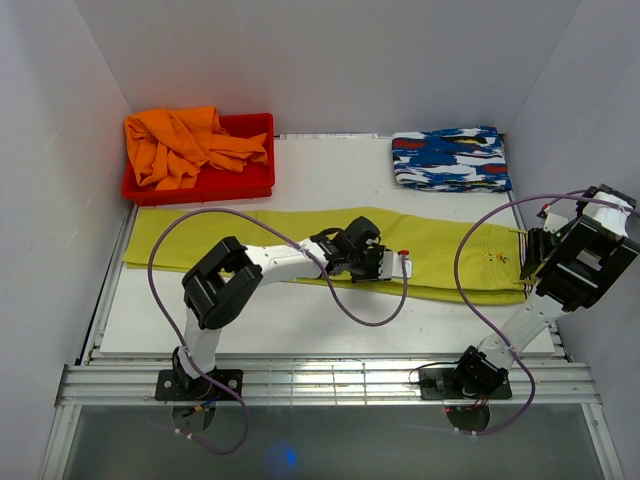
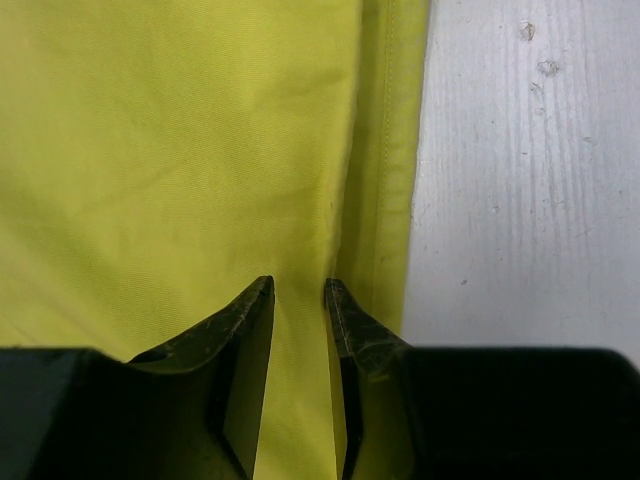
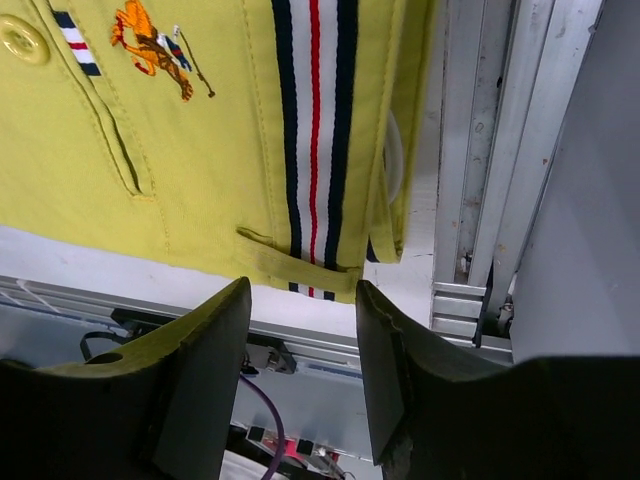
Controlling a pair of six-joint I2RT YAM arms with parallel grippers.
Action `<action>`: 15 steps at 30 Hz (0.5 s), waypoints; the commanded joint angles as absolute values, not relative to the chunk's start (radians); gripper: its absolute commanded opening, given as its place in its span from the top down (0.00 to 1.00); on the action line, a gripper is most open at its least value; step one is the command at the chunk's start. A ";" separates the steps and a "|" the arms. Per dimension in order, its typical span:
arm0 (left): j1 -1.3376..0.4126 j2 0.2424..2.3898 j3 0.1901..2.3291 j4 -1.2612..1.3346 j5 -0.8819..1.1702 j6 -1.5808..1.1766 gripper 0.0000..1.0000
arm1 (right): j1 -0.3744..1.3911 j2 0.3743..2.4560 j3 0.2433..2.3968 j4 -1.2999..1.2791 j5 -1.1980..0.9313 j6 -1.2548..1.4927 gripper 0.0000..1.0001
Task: Fold and stack the trousers
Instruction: Fold the trousers
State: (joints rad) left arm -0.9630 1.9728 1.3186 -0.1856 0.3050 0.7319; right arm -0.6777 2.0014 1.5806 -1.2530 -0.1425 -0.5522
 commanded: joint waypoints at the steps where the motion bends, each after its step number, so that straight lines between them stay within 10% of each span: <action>1: -0.956 1.967 1.353 -0.221 0.344 0.732 0.62 | -0.713 1.990 1.598 -1.216 -0.117 -0.522 0.48; 15: -0.945 1.994 1.388 -0.298 0.383 0.736 0.69 | -0.715 2.048 1.572 -1.197 -0.126 -0.499 0.57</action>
